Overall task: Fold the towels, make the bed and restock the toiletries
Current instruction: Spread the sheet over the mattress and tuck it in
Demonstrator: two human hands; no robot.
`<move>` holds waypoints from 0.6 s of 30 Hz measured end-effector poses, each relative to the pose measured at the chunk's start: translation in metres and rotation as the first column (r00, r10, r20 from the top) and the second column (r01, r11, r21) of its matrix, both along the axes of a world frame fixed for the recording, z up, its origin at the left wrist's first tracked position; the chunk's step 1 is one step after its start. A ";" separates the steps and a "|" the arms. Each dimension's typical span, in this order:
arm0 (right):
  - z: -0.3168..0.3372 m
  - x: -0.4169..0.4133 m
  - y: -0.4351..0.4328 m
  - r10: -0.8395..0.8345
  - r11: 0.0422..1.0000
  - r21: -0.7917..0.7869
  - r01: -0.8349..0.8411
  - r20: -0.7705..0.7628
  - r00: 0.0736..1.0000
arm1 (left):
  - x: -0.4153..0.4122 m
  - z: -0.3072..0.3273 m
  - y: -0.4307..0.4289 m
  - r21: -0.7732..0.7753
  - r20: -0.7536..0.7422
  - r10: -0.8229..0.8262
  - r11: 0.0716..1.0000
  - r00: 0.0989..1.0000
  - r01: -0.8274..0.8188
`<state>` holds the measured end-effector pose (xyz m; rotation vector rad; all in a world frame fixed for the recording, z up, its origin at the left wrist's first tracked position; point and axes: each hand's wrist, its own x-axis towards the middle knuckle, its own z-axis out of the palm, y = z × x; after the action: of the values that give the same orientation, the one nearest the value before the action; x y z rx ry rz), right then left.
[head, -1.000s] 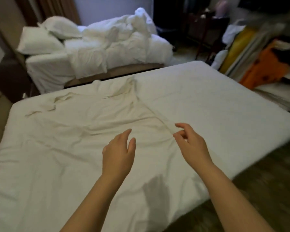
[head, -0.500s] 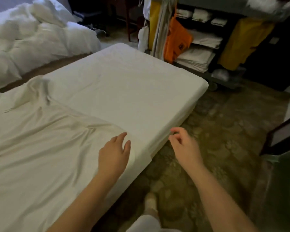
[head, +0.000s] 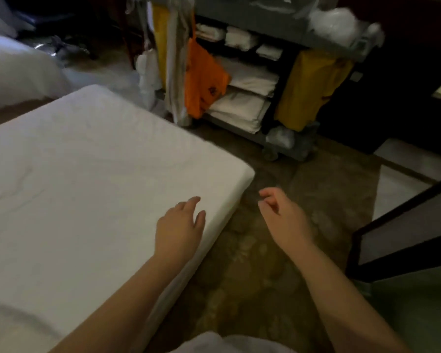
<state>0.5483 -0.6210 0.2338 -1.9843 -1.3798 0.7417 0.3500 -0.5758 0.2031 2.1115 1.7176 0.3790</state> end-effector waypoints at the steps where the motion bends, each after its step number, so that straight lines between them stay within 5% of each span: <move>1: -0.002 0.031 0.012 -0.053 0.999 -0.001 0.053 0.004 0.999 | 0.034 0.007 0.024 0.019 0.003 -0.059 0.998 0.998 0.059; 7: -0.035 0.197 0.142 -0.159 0.987 0.031 0.160 -0.020 0.987 | 0.211 0.005 0.169 0.021 0.101 -0.145 0.989 0.984 0.143; 13: -0.010 0.284 0.362 0.177 0.984 0.020 -0.178 0.036 0.984 | 0.275 -0.003 0.309 -0.051 0.092 0.237 0.971 0.967 -0.233; 18: 0.010 0.253 0.519 0.507 0.862 0.029 -0.506 -0.022 0.862 | 0.242 -0.005 0.392 -0.011 0.030 0.591 0.807 0.806 -0.591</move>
<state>0.8016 -0.1023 0.2439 -1.5867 -1.9145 0.9726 0.5919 -0.1837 0.1983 1.5002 2.3326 0.5768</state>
